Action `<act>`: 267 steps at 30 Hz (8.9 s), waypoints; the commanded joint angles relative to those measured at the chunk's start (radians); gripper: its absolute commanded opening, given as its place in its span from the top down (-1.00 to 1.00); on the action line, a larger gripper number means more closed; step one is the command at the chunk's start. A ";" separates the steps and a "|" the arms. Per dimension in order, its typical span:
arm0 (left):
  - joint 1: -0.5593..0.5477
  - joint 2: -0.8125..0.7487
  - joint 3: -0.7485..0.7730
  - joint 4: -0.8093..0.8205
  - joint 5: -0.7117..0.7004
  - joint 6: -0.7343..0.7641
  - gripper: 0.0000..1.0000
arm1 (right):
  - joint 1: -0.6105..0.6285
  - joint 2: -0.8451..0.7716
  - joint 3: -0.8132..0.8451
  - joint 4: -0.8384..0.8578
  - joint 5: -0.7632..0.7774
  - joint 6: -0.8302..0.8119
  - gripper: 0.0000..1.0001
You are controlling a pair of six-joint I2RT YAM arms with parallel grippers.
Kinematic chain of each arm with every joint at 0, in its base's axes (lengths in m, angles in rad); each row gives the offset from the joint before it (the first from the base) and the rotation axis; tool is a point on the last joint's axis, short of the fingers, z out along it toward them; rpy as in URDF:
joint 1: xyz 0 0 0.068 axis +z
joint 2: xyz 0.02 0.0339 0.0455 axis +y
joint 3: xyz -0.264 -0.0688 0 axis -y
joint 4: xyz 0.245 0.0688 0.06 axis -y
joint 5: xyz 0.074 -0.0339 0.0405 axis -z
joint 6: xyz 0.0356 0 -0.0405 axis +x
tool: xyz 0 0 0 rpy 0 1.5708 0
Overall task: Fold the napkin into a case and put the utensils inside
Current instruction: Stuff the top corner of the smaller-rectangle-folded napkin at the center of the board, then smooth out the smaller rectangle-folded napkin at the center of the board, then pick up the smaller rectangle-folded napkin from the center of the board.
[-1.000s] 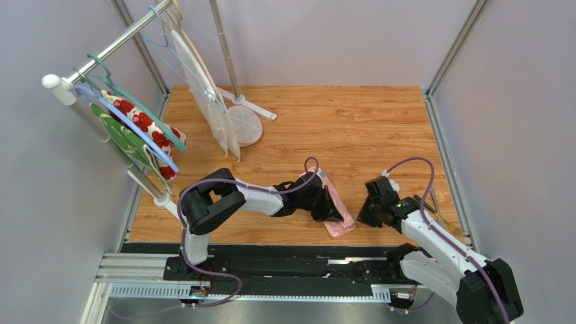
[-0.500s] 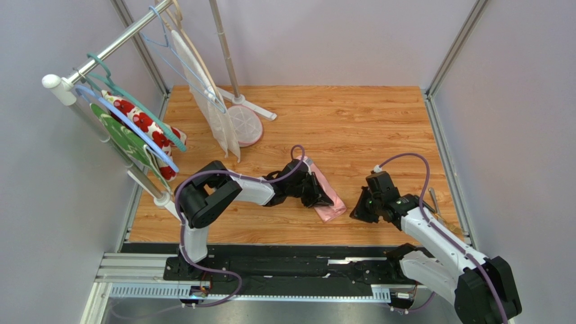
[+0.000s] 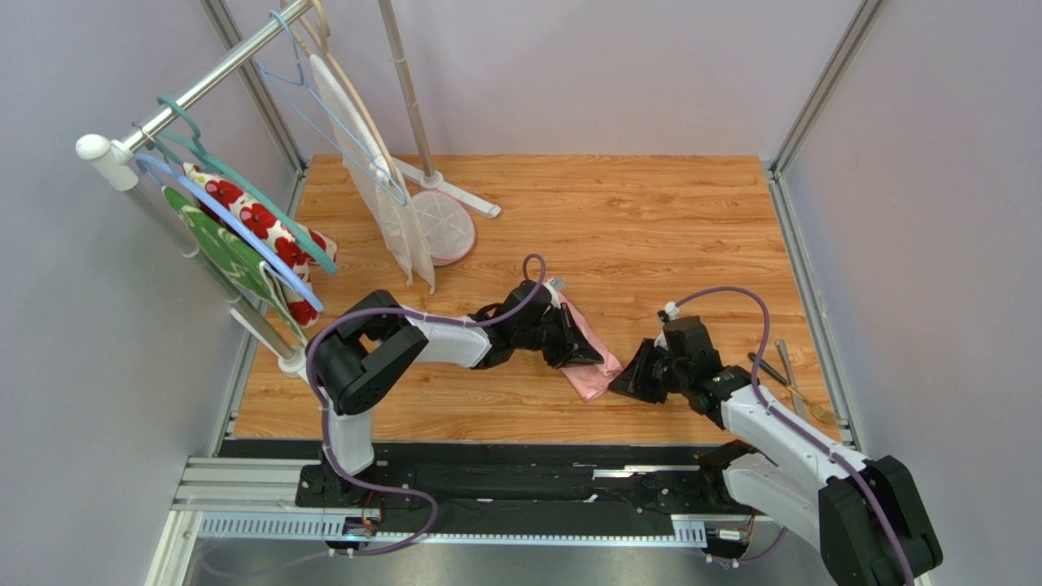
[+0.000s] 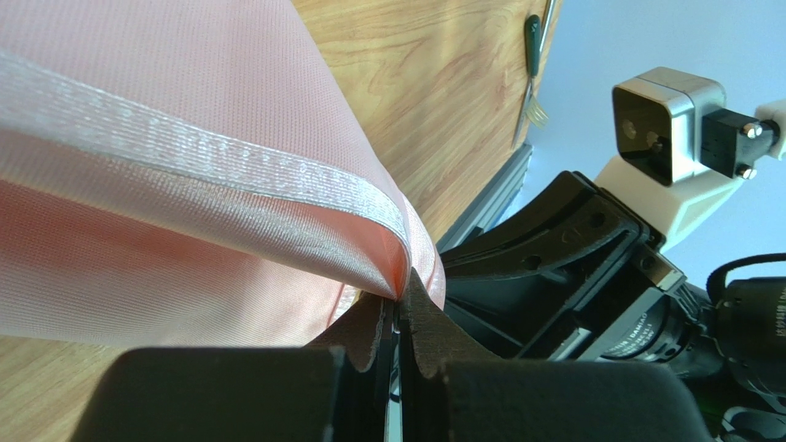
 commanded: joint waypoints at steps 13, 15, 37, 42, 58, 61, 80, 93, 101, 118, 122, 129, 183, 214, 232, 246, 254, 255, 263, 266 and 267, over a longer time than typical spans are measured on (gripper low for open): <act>-0.007 -0.039 -0.011 0.054 0.021 0.016 1.00 | -0.004 0.055 -0.038 0.190 -0.011 0.085 1.00; -0.007 -0.042 -0.013 0.054 0.022 0.018 1.00 | -0.003 0.078 -0.059 0.247 -0.011 0.097 1.00; -0.042 -0.062 -0.109 0.035 0.068 0.064 1.00 | -0.003 -0.015 -0.188 0.236 0.294 0.256 1.00; -0.046 -0.023 -0.099 0.051 0.077 0.058 1.00 | -0.003 -0.026 -0.181 0.227 0.283 0.243 1.00; -0.075 0.079 -0.074 0.134 0.061 -0.020 1.00 | 0.000 -0.096 -0.069 -0.024 0.249 0.155 0.91; -0.075 0.082 -0.079 0.140 0.051 -0.027 1.00 | 0.000 -0.153 -0.015 -0.160 0.262 0.093 0.80; -0.075 0.065 -0.079 0.119 0.027 -0.019 0.99 | 0.052 0.066 0.077 0.031 -0.042 -0.007 0.82; -0.072 -0.146 -0.054 -0.176 0.041 0.192 0.39 | 0.052 0.178 -0.032 0.126 0.027 -0.004 0.89; 0.057 -0.351 -0.016 -0.424 0.036 0.406 0.45 | 0.052 0.155 -0.015 0.086 0.045 -0.028 0.90; 0.155 -0.088 0.122 -0.373 0.032 0.456 0.90 | 0.052 0.169 0.010 0.057 0.065 -0.060 0.91; 0.160 -0.073 0.110 -0.445 -0.037 0.507 0.94 | 0.052 0.164 0.016 0.045 0.078 -0.074 0.91; 0.175 -0.059 0.049 -0.459 -0.096 0.590 0.99 | 0.052 0.187 0.020 0.040 0.093 -0.090 0.91; 0.183 -0.164 0.230 -0.610 -0.021 0.647 0.71 | 0.074 0.313 0.198 0.196 -0.175 -0.082 0.84; -0.062 -0.395 -0.017 -0.414 -0.390 1.277 0.03 | -0.032 0.206 0.358 -0.231 0.070 -0.225 0.73; -0.214 -0.196 0.082 -0.481 -0.340 1.874 -0.04 | -0.345 -0.218 0.359 -0.431 -0.025 -0.274 -0.68; -0.289 -0.049 0.158 -0.593 -0.375 1.932 -0.02 | -0.382 -0.238 0.347 -0.422 -0.079 -0.286 -0.65; -0.326 0.008 0.113 -0.455 -0.531 1.958 0.17 | -0.390 -0.247 0.347 -0.423 -0.080 -0.284 -0.64; -0.332 0.011 0.109 -0.444 -0.544 1.960 0.18 | -0.393 -0.245 0.347 -0.422 -0.079 -0.284 -0.64; -0.343 -0.019 0.095 -0.415 -0.565 1.922 0.86 | -0.408 -0.241 0.343 -0.420 -0.091 -0.277 -0.64; -0.343 -0.065 0.092 -0.407 -0.541 1.874 1.00 | -0.408 -0.238 0.339 -0.417 -0.102 -0.263 -0.63; -0.342 -0.091 0.087 -0.407 -0.536 1.860 1.00 | -0.408 -0.238 0.336 -0.414 -0.103 -0.258 -0.63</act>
